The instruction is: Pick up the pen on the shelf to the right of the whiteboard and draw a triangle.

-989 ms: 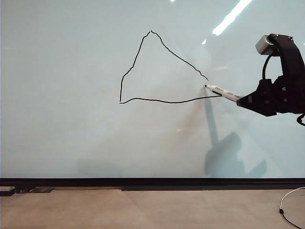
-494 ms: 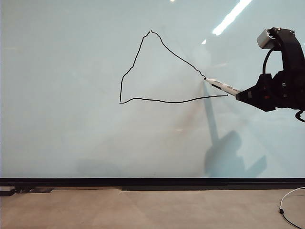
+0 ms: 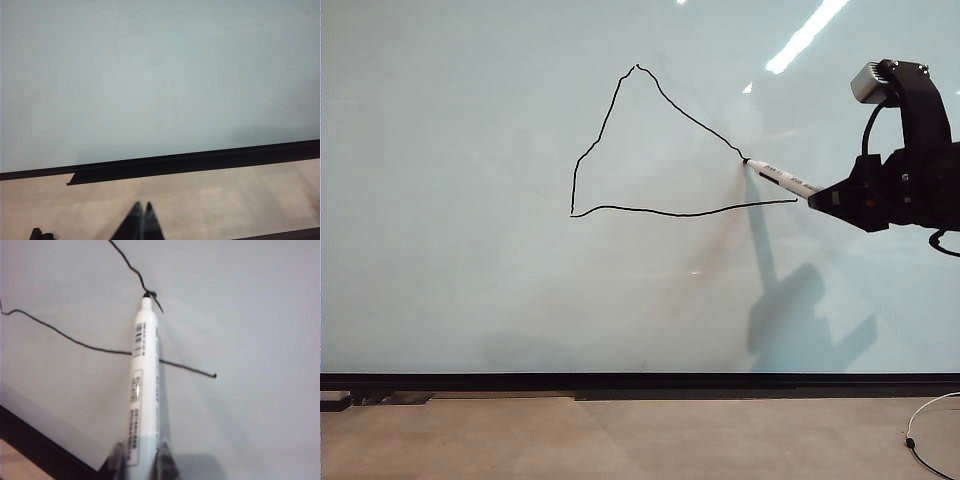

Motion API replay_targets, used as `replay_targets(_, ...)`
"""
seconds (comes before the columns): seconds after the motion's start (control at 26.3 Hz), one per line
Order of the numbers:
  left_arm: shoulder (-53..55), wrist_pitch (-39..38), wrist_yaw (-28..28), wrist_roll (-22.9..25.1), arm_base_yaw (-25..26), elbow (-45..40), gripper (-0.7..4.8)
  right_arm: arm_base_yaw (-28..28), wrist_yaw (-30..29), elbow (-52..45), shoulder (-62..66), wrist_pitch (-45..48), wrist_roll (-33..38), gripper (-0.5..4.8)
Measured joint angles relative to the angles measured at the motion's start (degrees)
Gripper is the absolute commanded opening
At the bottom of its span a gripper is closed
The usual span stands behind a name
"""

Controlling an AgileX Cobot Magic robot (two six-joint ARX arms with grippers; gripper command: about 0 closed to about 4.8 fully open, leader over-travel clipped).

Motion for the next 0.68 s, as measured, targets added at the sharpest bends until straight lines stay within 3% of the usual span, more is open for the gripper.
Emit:
replay_targets(0.42,0.00,0.00,0.00,0.00,0.00,0.00,-0.05,-2.84,0.61,-1.49,0.17,-0.83,-0.37,-0.05)
replay_targets(0.68,0.02,0.02,0.02,0.00,0.00,0.00,-0.05,-9.90,2.27,-6.40,0.22,0.28,-0.28,-0.05)
